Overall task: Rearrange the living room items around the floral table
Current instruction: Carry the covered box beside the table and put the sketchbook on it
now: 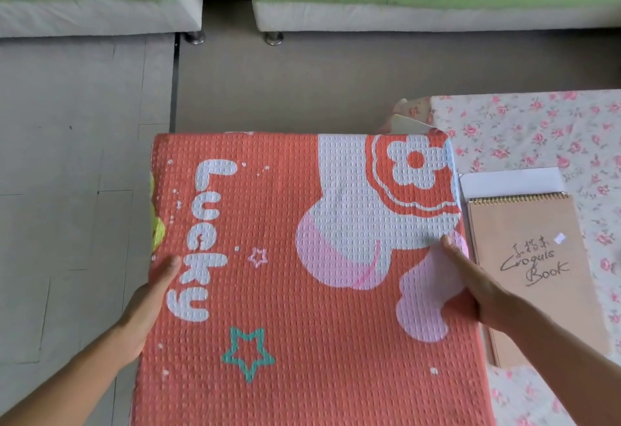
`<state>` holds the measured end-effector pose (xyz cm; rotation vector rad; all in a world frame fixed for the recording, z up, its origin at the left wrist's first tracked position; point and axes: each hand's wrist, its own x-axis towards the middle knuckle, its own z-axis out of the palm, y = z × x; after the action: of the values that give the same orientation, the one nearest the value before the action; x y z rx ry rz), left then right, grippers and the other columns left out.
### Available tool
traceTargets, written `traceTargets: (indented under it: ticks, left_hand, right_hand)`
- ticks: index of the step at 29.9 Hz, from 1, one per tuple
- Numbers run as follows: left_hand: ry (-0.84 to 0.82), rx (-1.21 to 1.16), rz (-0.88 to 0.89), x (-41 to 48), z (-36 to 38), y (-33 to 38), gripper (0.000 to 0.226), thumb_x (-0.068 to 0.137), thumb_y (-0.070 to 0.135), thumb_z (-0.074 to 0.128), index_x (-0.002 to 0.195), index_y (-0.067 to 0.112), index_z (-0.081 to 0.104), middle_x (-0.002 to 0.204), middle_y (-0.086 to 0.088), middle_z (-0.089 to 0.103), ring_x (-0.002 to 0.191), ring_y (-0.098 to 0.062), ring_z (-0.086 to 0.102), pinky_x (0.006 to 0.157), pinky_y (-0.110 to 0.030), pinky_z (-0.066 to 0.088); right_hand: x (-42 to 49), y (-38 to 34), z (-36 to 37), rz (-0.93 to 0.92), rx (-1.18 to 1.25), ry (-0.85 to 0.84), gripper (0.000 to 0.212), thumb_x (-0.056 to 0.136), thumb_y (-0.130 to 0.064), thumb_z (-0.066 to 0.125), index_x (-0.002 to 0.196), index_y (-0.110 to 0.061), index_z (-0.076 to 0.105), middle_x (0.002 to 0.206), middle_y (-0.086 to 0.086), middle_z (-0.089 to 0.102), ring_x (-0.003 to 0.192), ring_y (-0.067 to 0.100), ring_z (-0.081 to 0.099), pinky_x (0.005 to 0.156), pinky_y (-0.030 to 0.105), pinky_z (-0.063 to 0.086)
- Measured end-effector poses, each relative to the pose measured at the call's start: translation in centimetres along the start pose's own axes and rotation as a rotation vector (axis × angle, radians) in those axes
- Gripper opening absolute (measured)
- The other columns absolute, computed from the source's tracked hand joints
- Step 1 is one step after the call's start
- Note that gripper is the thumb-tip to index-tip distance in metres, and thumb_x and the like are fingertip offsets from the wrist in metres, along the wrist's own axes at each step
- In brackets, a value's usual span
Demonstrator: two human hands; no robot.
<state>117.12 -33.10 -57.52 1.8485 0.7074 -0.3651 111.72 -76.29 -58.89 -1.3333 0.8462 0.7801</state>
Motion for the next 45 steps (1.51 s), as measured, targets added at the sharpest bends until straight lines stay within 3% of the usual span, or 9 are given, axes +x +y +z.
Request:
traceTargets:
  ticks: [4,9,13,16,22,26,31,37,45]
  left_hand:
    - [-0.082,-0.092,-0.194,2.0,-0.4,-2.1,0.067,0.065,0.074,0.06,0.118,0.034,0.052,0.113,0.014,0.065,0.106,-0.003,0.061,0.101,-0.026,0.041]
    - [-0.161,-0.062,-0.225,4.9,0.4,-3.6,0.065,0.068,0.068,0.066,0.122,0.034,0.056,0.129,-0.003,0.06,0.119,-0.025,0.058,0.109,-0.044,0.038]
    - [-0.125,-0.056,-0.231,4.5,2.0,-3.2,0.086,0.026,0.09,0.061,0.094,0.039,0.054,0.096,0.015,0.062,0.081,0.002,0.06,0.091,-0.024,0.036]
    - [-0.147,-0.083,-0.266,4.0,1.9,-3.8,0.098,0.01,0.091,0.06,0.092,0.039,0.054,0.094,0.02,0.058,0.092,-0.003,0.055,0.097,-0.026,0.031]
    - [-0.221,-0.059,-0.409,4.4,0.5,-5.0,0.068,0.043,0.086,0.062,0.097,0.044,0.06,0.113,-0.002,0.067,0.104,-0.028,0.062,0.102,-0.055,0.041]
    - [-0.264,0.004,-0.409,4.6,0.0,-4.4,0.058,0.06,0.081,0.058,0.102,0.042,0.061,0.11,0.0,0.066,0.108,-0.028,0.061,0.103,-0.051,0.04]
    - [0.033,0.233,-0.324,2.4,0.9,-2.3,0.091,0.065,0.075,0.06,0.13,0.014,0.044,0.121,-0.015,0.063,0.099,-0.036,0.062,0.088,-0.048,0.049]
    - [0.413,0.398,-0.138,-2.3,4.4,1.5,0.07,0.083,0.035,0.068,0.135,0.002,0.035,0.136,-0.025,0.046,0.125,-0.047,0.043,0.099,-0.062,0.037]
    - [-0.163,0.43,0.377,-12.0,16.9,3.4,0.038,0.088,0.016,0.061,0.124,0.006,0.053,0.113,-0.011,0.063,0.105,-0.03,0.059,0.092,-0.04,0.045]
  right_hand:
    - [2.0,-0.3,0.2,0.005,0.054,0.032,0.053,0.081,-0.062,0.051,0.107,-0.019,0.066,0.077,0.011,0.074,0.066,0.023,0.072,0.051,0.028,0.056]
    - [4.3,-0.8,0.0,0.042,-0.009,0.034,0.083,0.058,-0.078,0.065,0.111,-0.015,0.065,0.082,0.013,0.07,0.067,0.025,0.069,0.049,0.03,0.055]
    - [5.7,-0.6,-0.5,0.07,-0.031,0.061,0.103,0.04,-0.081,0.074,0.112,-0.007,0.063,0.089,0.018,0.065,0.074,0.03,0.066,0.055,0.033,0.056]
    - [5.8,-0.9,-0.1,0.054,-0.003,0.041,0.094,0.031,-0.079,0.077,0.098,-0.014,0.066,0.072,0.008,0.07,0.064,0.022,0.07,0.051,0.03,0.056]
    - [5.7,-0.3,0.2,0.108,-0.006,0.108,0.091,0.028,-0.079,0.078,0.09,-0.014,0.063,0.069,0.006,0.069,0.061,0.022,0.07,0.051,0.031,0.057]
    - [5.7,-0.9,0.6,0.157,-0.044,0.208,0.105,0.022,-0.08,0.077,0.099,-0.011,0.063,0.081,0.01,0.068,0.072,0.026,0.07,0.06,0.034,0.058]
    - [3.8,-2.7,2.2,0.159,-0.199,0.452,0.075,0.066,-0.069,0.069,0.104,-0.004,0.062,0.081,0.009,0.065,0.065,0.02,0.062,0.053,0.026,0.051]
    - [-2.4,-4.0,2.5,0.148,-0.544,0.511,0.027,0.097,-0.031,0.051,0.089,-0.007,0.057,0.067,0.002,0.048,0.053,0.01,0.043,0.04,0.018,0.037]
    - [-10.5,-2.0,-6.3,0.212,-0.605,0.582,0.037,0.097,-0.029,0.051,0.1,0.007,0.062,0.097,0.017,0.059,0.095,0.031,0.057,0.085,0.035,0.045]
